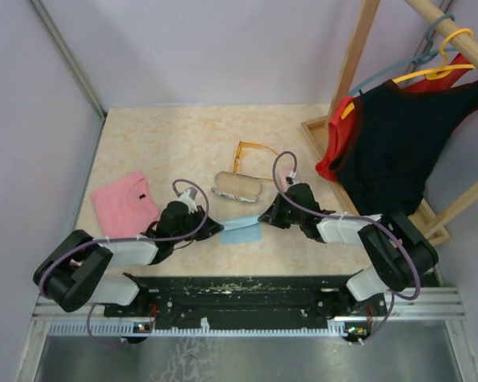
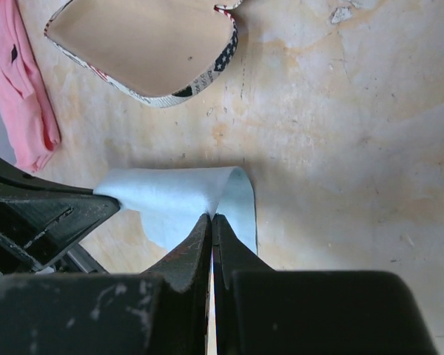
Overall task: Organize the sunglasses
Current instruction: Fold the glasses cleaning cloth at the center of the board.
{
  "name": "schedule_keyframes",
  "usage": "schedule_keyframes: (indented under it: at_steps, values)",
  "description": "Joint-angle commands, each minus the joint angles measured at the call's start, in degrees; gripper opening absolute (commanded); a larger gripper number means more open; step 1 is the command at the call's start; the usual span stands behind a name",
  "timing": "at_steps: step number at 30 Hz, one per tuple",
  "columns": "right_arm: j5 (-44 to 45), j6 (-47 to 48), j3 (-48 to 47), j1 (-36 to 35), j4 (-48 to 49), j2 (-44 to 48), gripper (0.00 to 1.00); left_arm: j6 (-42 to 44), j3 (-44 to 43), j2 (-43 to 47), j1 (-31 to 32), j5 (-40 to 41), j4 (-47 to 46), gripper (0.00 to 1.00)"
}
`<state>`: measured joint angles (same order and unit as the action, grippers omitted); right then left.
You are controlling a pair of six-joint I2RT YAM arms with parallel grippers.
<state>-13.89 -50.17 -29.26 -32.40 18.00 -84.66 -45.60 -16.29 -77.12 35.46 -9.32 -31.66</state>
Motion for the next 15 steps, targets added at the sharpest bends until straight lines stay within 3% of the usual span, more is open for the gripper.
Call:
schedule_keyframes:
  at_steps: [1, 15]
  values:
    - [-0.41, -0.42, 1.16, -0.57, 1.06, 2.60, 0.00, 0.92, 1.11, 0.96, -0.39, -0.71, 0.47, 0.01]
    - [0.68, -1.86, 3.95, -3.89, -0.86, 6.46, 0.00, 0.62, 3.31, 2.44, -0.39, -2.68, 1.20, 0.01]
